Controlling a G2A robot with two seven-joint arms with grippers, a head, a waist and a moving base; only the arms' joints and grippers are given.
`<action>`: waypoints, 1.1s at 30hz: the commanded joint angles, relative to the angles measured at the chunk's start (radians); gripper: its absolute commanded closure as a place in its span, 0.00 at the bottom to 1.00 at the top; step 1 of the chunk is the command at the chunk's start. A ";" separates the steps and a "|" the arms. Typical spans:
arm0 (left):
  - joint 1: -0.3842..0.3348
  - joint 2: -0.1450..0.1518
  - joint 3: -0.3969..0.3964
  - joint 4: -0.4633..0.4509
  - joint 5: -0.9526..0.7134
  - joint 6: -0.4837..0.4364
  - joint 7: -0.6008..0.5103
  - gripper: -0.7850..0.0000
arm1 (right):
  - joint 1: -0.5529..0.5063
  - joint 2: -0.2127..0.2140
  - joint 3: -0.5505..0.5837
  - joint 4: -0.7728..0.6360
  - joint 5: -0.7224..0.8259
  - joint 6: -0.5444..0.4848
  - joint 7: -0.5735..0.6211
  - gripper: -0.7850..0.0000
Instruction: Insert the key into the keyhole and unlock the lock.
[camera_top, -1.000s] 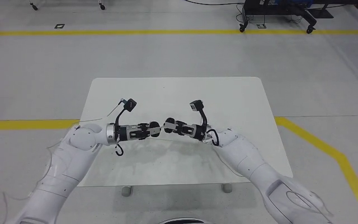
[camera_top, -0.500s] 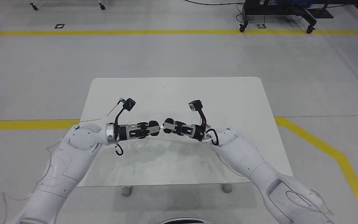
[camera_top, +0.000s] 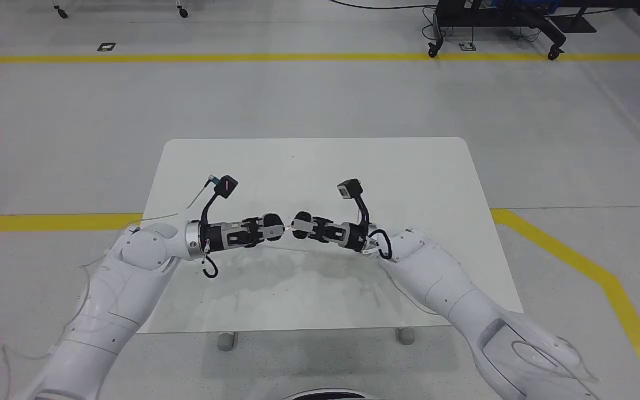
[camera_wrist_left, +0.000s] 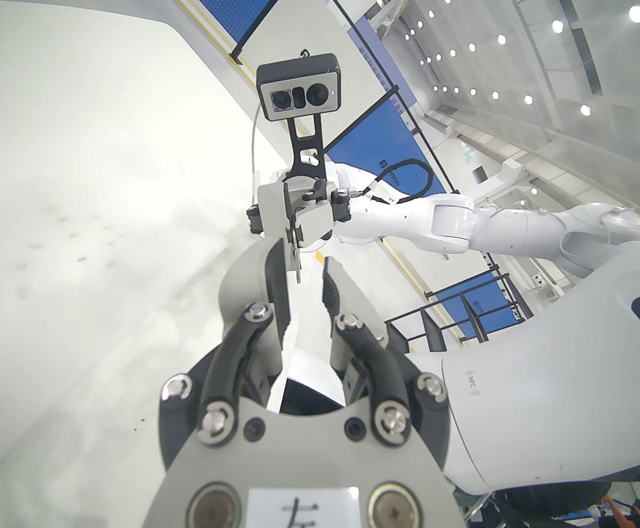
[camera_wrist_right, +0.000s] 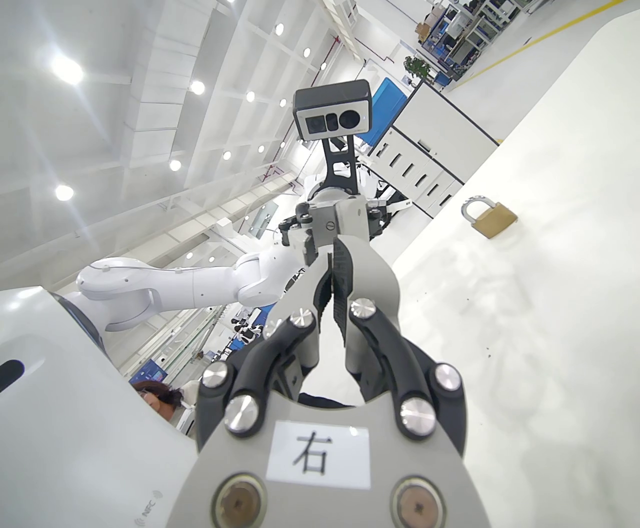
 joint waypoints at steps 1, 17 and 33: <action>-0.001 0.000 0.002 0.000 0.000 -0.002 -0.001 0.00 | 0.002 0.001 -0.007 0.001 0.010 0.000 0.000 1.00; -0.005 -0.003 0.014 0.003 0.008 -0.005 0.009 0.62 | 0.023 0.010 -0.063 0.007 0.046 0.000 0.000 1.00; -0.009 -0.005 0.022 0.003 0.022 -0.004 0.013 0.73 | 0.025 0.016 -0.069 -0.001 0.046 0.000 0.000 1.00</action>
